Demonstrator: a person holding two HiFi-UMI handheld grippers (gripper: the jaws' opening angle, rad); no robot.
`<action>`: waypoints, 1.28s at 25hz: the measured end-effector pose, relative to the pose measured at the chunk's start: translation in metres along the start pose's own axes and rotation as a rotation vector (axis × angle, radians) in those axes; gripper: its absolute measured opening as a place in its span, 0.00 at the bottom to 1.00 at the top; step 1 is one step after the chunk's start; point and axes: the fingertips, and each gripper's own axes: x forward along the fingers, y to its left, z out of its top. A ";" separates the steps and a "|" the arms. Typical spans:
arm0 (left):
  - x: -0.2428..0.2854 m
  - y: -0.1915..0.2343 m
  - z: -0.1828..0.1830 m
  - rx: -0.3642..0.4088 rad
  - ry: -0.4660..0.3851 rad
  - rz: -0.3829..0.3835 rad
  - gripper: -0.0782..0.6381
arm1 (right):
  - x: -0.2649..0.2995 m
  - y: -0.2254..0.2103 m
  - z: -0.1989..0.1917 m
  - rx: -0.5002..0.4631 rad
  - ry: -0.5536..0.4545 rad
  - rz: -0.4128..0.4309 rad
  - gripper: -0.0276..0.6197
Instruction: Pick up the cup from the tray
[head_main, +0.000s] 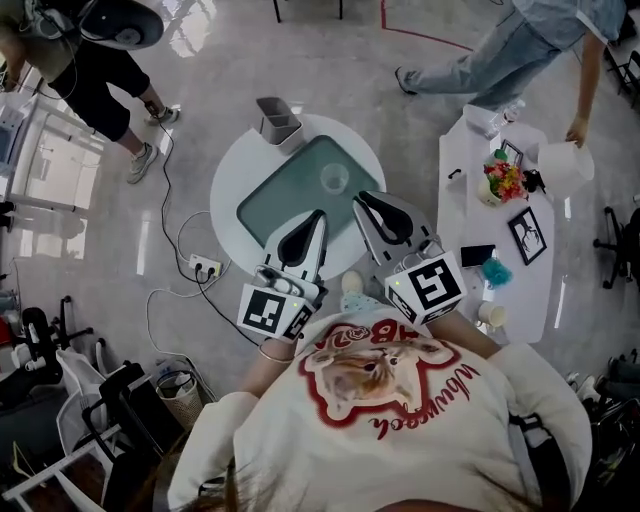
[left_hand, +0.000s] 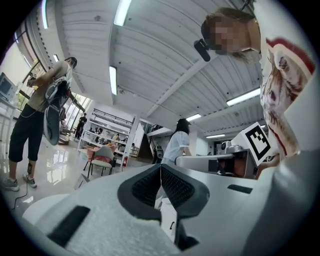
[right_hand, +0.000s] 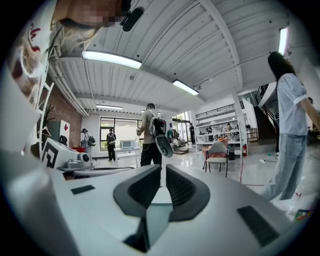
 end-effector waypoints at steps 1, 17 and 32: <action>0.004 0.004 0.001 0.003 -0.003 0.007 0.13 | 0.005 -0.003 -0.001 0.003 0.003 0.004 0.12; 0.003 0.041 -0.002 -0.027 0.037 -0.023 0.13 | 0.039 -0.006 -0.021 0.038 0.030 -0.054 0.12; -0.002 0.053 -0.030 -0.067 0.123 -0.041 0.13 | 0.062 -0.023 -0.115 0.085 0.206 -0.091 0.32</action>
